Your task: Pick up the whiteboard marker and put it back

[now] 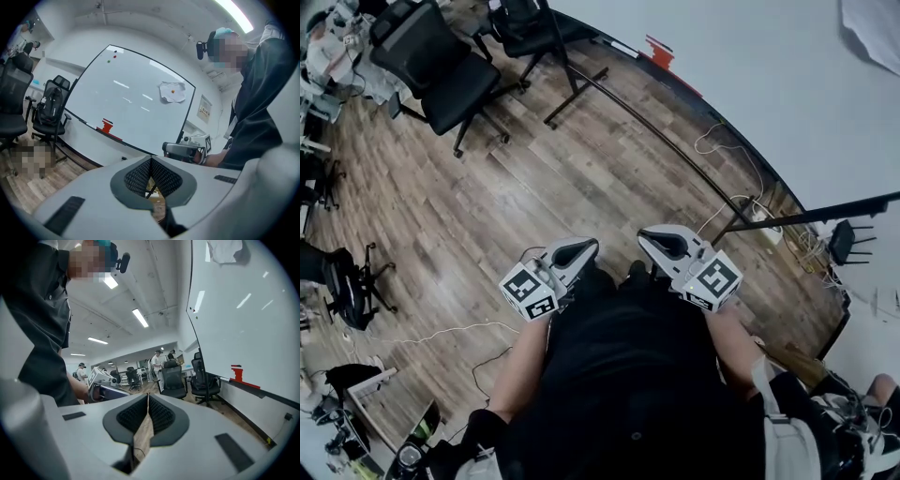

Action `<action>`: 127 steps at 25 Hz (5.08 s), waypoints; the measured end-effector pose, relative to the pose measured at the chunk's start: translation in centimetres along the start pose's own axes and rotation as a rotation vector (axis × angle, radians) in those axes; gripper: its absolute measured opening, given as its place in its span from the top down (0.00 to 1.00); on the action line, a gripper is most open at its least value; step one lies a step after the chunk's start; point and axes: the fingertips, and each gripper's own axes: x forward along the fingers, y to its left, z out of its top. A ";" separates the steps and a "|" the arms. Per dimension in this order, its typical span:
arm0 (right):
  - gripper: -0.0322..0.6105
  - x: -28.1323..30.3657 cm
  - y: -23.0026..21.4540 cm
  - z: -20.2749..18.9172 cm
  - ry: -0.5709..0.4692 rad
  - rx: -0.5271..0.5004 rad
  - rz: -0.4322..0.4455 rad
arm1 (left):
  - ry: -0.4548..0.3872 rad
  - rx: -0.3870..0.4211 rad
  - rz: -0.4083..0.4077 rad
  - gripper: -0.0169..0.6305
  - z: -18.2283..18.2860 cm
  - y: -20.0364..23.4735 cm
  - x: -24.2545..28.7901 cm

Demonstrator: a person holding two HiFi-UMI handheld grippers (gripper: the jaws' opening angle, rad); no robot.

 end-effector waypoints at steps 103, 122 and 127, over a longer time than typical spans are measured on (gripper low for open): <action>0.91 13.7 -44.9 10.9 -0.060 0.147 -0.829 | 0.840 1.173 -0.478 0.81 15.0 45.0 38.1; 0.92 12.9 -46.0 10.8 -0.089 0.150 -0.834 | 0.916 1.261 -0.410 0.79 13.1 48.1 39.5; 0.91 12.9 -45.9 10.8 -0.073 0.161 -0.834 | 0.916 1.275 -0.392 0.79 13.3 48.3 39.5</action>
